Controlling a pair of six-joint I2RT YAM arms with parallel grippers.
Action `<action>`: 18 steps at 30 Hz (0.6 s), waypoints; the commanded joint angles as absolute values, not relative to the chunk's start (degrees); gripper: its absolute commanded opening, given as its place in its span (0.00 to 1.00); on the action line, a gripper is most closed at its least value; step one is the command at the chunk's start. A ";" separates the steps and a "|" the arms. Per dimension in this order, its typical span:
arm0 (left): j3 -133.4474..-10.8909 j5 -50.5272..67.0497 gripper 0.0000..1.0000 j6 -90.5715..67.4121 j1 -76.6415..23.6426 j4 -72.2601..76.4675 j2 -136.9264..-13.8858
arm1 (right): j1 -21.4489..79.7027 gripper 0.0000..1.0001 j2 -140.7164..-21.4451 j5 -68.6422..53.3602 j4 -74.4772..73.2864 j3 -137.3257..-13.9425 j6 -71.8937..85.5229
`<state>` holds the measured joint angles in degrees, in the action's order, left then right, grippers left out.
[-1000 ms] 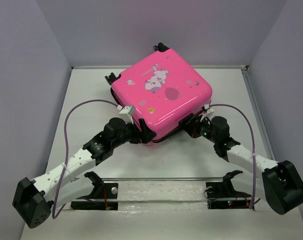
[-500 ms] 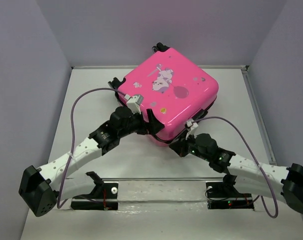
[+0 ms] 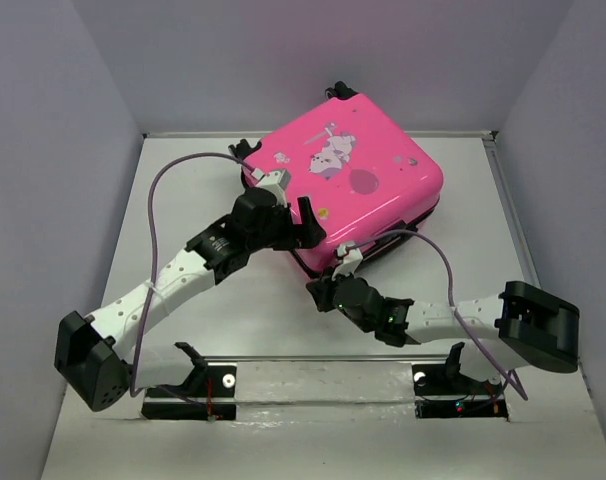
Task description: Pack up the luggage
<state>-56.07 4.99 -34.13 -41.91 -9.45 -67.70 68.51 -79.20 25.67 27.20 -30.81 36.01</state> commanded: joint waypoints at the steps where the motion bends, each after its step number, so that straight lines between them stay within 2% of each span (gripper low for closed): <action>1: -68.37 2.19 0.99 -30.06 -37.90 0.64 -69.61 | 73.83 0.07 -80.25 15.99 30.41 -29.89 41.31; 2: -68.64 4.37 0.99 -30.84 -34.57 0.44 -69.26 | 73.83 0.07 -79.81 16.08 30.50 -29.36 41.57; 5: -66.63 11.50 0.99 -34.97 -16.06 2.81 -68.20 | 73.83 0.07 -78.23 16.00 30.24 -28.30 40.70; 6: -66.53 12.30 0.99 -35.42 -16.00 2.99 -69.42 | 73.83 0.07 -77.87 15.91 30.06 -28.30 40.43; 9: -68.11 16.25 0.99 -36.82 -6.88 4.03 -75.20 | 73.83 0.07 -76.99 15.56 28.84 -28.47 39.47; 18: -73.74 25.22 0.99 -43.41 -1.32 10.54 -93.58 | 73.83 0.07 -73.66 12.13 25.67 -26.72 39.55</action>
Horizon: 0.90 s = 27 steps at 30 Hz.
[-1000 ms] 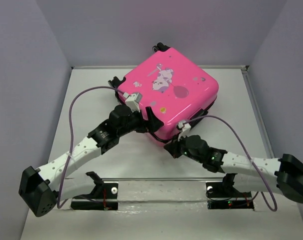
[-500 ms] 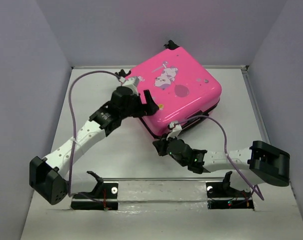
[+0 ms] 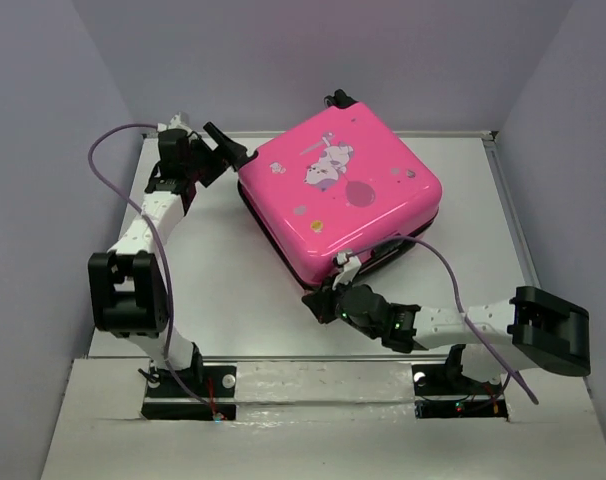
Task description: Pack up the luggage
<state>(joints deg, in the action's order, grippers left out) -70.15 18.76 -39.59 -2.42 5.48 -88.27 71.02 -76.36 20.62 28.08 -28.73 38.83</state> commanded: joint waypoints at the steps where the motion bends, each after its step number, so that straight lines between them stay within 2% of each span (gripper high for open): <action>1: -74.26 25.66 0.99 -44.81 -1.06 11.85 -94.73 | 73.83 0.07 -73.13 11.69 25.23 -26.20 39.72; 12: -80.68 26.19 0.99 -52.81 -0.62 22.14 -108.70 | 73.83 0.07 -68.55 9.76 22.85 -24.26 39.73; 21: -79.63 28.21 0.97 -61.60 -1.14 33.65 -113.11 | 73.83 0.07 -69.61 9.75 22.68 -24.61 39.02; 22: -79.28 28.47 0.94 -62.92 -1.32 35.92 -113.12 | 73.83 0.07 -69.61 9.76 22.68 -24.61 38.94; 24: -78.75 28.65 0.70 -63.89 -1.32 37.78 -112.59 | 73.83 0.07 -69.61 9.84 22.50 -24.61 38.94; 25: -78.40 28.83 0.54 -64.24 -1.32 39.01 -112.24 | 73.83 0.07 -69.61 9.84 22.50 -24.52 38.94; 26: -78.40 28.74 0.28 -64.34 -1.32 39.20 -111.89 | 73.83 0.07 -69.61 9.84 22.50 -24.52 38.94; 27: -78.40 28.65 0.18 -64.25 -1.32 39.20 -110.75 | 73.83 0.07 -69.61 9.84 22.41 -24.52 38.94</action>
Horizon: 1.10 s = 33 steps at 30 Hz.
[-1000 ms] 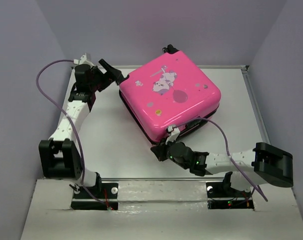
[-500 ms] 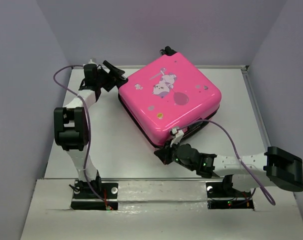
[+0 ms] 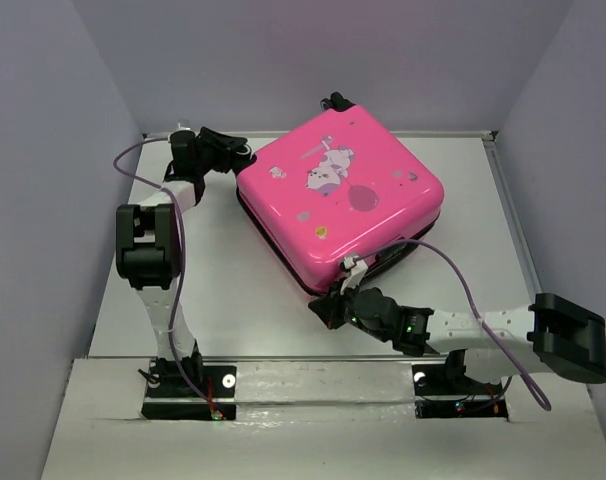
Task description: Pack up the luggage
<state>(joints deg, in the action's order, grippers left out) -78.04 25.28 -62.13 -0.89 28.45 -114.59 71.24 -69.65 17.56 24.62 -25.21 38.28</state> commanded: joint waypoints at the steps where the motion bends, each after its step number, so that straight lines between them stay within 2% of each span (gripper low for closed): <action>1: -78.40 28.57 0.10 -64.07 -1.23 39.20 -110.05 | 73.83 0.07 -69.61 9.84 22.33 -24.43 38.85; 2: -78.40 28.48 0.06 -63.99 -1.23 39.20 -109.34 | 73.83 0.07 -69.44 9.93 22.24 -24.52 38.76; 6: -79.54 28.30 0.06 -63.63 -1.23 38.24 -103.90 | 73.83 0.07 -67.68 11.07 20.66 -24.52 38.58; 14: -90.25 25.32 0.06 -55.73 -1.58 21.64 -94.49 | 73.83 0.07 -61.44 16.26 13.55 -26.10 36.30; 19: -93.25 24.26 0.06 -51.16 -1.58 13.90 -93.60 | 73.83 0.07 -57.93 17.14 11.43 -25.93 36.21; 33: -73.13 20.31 0.06 -48.96 -0.53 17.40 -91.23 | 73.83 0.07 -56.25 18.63 8.18 -24.52 37.88</action>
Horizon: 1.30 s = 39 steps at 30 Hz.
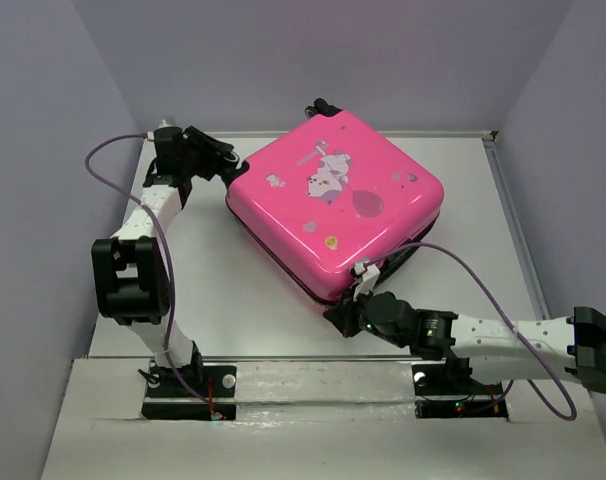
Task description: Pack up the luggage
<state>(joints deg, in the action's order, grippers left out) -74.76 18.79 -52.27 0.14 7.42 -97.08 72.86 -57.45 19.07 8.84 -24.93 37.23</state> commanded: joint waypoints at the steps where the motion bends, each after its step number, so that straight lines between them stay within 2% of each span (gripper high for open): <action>1: -71.91 19.95 0.06 -48.69 1.21 17.58 -91.40 | 73.83 0.07 -56.16 19.07 7.83 -24.43 37.79; 6: -69.26 18.55 0.11 -47.20 2.11 17.40 -92.02 | 73.83 0.07 -55.02 20.83 5.11 -24.26 37.71; 9: -66.89 17.23 0.06 -44.83 3.16 16.27 -91.67 | 72.78 0.07 -54.06 21.53 2.82 -24.26 37.27; 14: -61.36 15.47 0.06 -42.28 5.62 14.50 -89.74 | 64.44 0.07 -50.89 14.52 2.37 -22.94 34.63; 17: -55.75 14.77 0.06 -42.89 6.85 14.33 -86.14 | 57.23 0.07 -48.44 7.40 1.33 -24.95 31.13; 23: -45.64 14.41 0.06 -41.05 7.38 10.74 -74.37 | 51.08 0.07 -43.95 8.80 -7.55 -31.46 24.62; 28: -38.42 15.29 0.06 -39.64 7.38 7.66 -62.70 | 45.36 0.07 -43.50 6.24 -8.96 -30.94 23.29; 29: -36.93 15.29 0.11 -38.86 7.38 7.21 -59.62 | 45.35 0.07 -43.94 5.89 -9.05 -30.76 23.38; 31: -35.95 15.47 0.34 -38.15 7.38 5.29 -56.79 | 43.78 0.07 -44.21 5.63 -9.14 -30.59 23.64; 32: -35.69 15.56 0.51 -37.62 7.38 4.58 -55.47 | 43.25 0.07 -44.56 5.19 -9.23 -30.76 23.73; 33: -35.94 15.73 0.80 -36.31 7.38 3.96 -53.11 | 42.72 0.07 -44.73 4.75 -9.40 -31.02 23.56; 34: -36.47 15.99 0.97 -35.43 7.38 3.17 -52.04 | 41.58 0.07 -44.91 4.49 -10.19 -31.98 23.47; 39: -45.52 14.68 0.99 -27.53 6.77 -5.00 -42.75 | 39.73 0.07 -46.40 3.43 -11.86 -34.98 22.33</action>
<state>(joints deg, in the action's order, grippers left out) -37.82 14.44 -38.33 7.46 -1.19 -50.39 41.25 -46.02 3.14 -17.54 -29.26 23.99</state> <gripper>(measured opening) 0.990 0.075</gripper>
